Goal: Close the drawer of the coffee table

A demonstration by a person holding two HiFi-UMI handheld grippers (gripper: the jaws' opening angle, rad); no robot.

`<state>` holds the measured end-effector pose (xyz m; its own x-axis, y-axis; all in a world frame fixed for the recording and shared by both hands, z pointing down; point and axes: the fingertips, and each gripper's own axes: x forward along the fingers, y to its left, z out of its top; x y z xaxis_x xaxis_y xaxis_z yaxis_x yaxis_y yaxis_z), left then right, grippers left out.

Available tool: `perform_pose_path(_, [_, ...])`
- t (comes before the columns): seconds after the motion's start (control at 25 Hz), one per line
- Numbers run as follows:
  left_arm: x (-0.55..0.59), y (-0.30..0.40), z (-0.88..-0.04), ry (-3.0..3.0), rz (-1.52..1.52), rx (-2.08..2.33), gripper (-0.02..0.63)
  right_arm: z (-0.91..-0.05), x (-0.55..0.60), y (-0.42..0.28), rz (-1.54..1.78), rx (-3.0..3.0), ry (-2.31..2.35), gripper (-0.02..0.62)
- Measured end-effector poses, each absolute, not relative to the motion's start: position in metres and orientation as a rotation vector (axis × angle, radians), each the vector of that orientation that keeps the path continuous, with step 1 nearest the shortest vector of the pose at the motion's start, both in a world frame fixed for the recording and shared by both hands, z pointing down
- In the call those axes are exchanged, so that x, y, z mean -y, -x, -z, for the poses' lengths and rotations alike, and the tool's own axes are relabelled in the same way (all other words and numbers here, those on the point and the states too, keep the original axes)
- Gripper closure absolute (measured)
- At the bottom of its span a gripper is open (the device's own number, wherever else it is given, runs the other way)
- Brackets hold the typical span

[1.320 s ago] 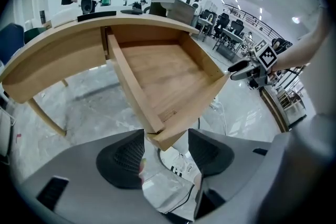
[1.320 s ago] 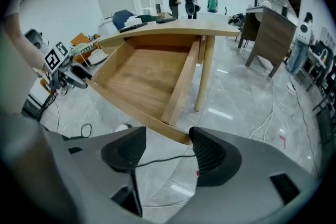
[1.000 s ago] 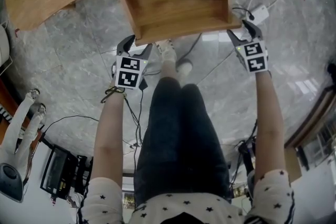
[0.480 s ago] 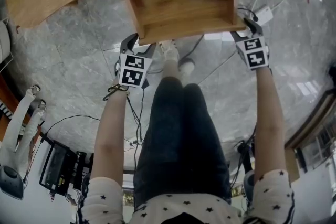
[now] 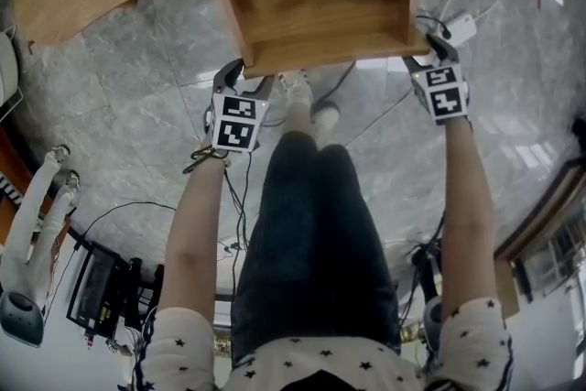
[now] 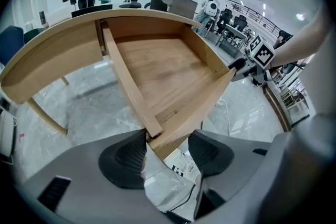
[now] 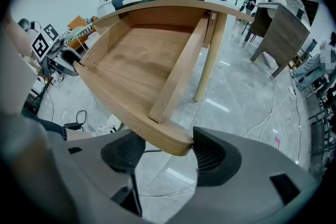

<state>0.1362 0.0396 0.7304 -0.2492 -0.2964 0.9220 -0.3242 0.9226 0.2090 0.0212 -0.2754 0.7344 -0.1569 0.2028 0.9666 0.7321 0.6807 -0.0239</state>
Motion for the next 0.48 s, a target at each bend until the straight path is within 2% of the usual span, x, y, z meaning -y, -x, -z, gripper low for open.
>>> perform_pose_path(0.48, [-0.0445,-0.1365,-0.7264,-0.45,-0.037,1.825,0.354,-0.7307,0.2738,-0.0249,0.554,1.67,0.739,0.322])
